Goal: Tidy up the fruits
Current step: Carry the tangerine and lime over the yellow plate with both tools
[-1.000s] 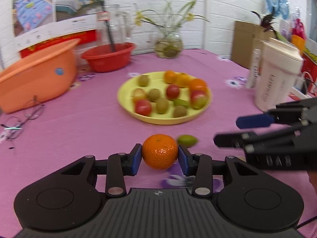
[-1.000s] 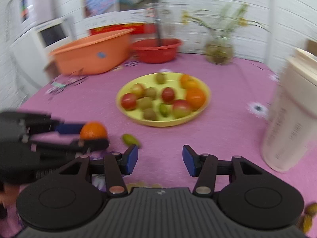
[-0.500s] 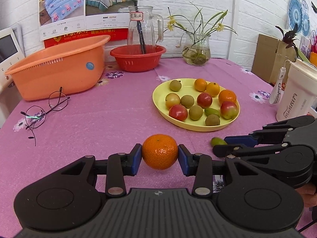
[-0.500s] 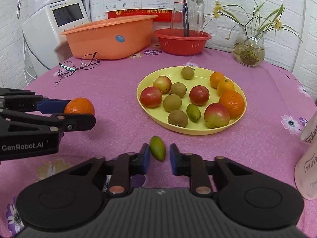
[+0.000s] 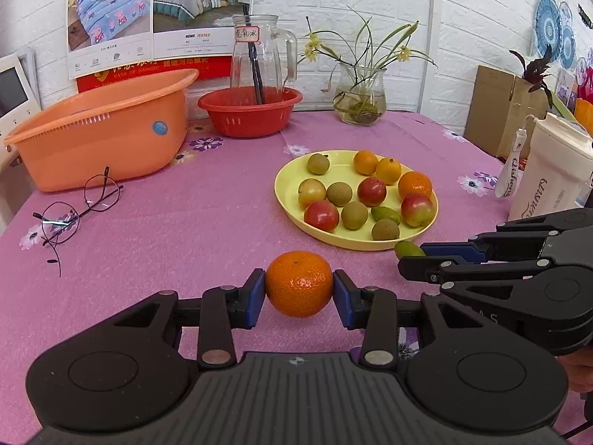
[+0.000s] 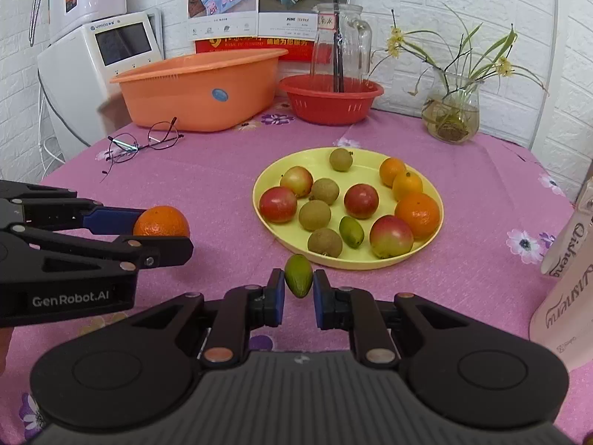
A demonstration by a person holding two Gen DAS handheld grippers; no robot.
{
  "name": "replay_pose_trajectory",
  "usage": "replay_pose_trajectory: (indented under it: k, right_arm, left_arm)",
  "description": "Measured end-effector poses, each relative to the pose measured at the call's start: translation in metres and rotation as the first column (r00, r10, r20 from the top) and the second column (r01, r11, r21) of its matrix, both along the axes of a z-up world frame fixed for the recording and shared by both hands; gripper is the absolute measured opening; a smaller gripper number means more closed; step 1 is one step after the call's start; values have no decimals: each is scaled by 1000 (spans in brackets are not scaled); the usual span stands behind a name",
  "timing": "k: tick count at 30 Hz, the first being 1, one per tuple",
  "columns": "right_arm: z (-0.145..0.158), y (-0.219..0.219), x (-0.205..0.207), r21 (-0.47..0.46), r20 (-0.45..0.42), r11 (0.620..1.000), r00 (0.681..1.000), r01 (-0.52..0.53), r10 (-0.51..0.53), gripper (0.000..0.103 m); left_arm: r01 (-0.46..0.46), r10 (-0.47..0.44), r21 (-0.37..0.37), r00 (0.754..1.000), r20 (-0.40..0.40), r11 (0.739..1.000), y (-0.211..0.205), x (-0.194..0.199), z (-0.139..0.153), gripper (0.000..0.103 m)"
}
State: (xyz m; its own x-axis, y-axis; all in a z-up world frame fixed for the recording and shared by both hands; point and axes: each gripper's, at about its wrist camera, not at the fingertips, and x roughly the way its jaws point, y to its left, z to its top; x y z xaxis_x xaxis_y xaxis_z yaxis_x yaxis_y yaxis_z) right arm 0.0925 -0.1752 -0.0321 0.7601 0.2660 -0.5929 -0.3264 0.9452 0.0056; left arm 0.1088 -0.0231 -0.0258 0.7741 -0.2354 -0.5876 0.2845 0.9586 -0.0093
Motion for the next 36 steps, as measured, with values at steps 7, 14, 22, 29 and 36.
replay_pose_trajectory:
  k: [7, 14, 22, 29, 36]
  right_arm:
    - [11, -8, 0, 32, 33, 998, 998, 58, -59, 63]
    - [26, -24, 5, 95, 75, 985, 986, 142, -149, 63]
    - [36, -33, 17, 146, 94, 972, 975, 186, -200, 63]
    - [40, -34, 32, 169, 100, 963, 968, 212, -230, 63]
    - [36, -35, 44, 177, 91, 959, 966, 223, -242, 63]
  left_arm:
    - [8, -8, -3, 1000, 19, 1000, -5, 3, 8, 37]
    - [31, -30, -14, 998, 52, 999, -15, 13, 20, 37]
    - [59, -57, -16, 994, 88, 998, -31, 24, 32, 37]
    - [63, -60, -23, 994, 88, 998, -37, 37, 33, 37]
    - [53, -50, -24, 994, 99, 998, -38, 48, 36, 37]
